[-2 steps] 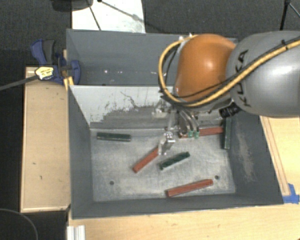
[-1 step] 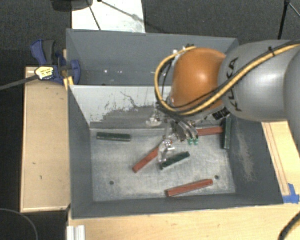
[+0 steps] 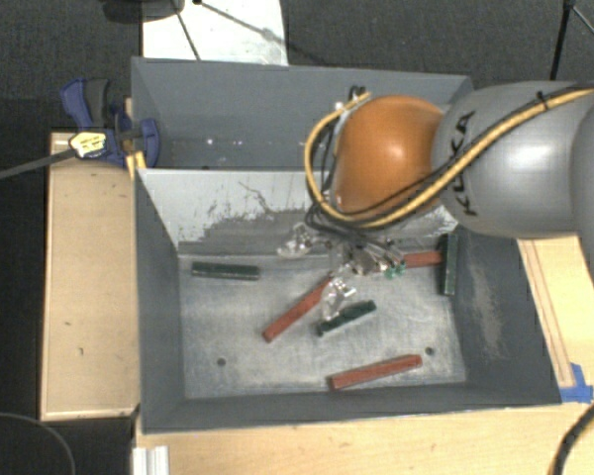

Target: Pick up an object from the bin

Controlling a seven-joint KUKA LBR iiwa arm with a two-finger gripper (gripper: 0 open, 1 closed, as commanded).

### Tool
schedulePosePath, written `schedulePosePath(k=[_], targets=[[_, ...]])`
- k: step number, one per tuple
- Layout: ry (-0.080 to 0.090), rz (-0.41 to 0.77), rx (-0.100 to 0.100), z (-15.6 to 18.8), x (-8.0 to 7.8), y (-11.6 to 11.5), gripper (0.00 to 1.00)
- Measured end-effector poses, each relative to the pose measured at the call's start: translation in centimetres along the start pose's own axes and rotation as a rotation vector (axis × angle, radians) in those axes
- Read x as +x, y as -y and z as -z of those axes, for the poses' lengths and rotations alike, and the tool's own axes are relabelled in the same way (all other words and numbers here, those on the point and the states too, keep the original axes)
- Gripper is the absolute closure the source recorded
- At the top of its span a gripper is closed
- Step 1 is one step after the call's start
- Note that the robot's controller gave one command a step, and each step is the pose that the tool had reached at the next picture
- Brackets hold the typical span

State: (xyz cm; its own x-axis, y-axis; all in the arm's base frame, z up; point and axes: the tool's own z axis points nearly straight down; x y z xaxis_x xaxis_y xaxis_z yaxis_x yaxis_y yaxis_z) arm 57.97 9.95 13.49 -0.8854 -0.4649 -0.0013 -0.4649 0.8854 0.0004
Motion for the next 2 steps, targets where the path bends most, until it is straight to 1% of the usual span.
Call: schedulePosePath(k=[1, 2], targets=[[0.001, -0.084, 0.0, -0.6, 0.5, -0.1, 0.0], [0.002, -0.086, 0.001, -6.5, 1.7, -0.6, 0.0]])
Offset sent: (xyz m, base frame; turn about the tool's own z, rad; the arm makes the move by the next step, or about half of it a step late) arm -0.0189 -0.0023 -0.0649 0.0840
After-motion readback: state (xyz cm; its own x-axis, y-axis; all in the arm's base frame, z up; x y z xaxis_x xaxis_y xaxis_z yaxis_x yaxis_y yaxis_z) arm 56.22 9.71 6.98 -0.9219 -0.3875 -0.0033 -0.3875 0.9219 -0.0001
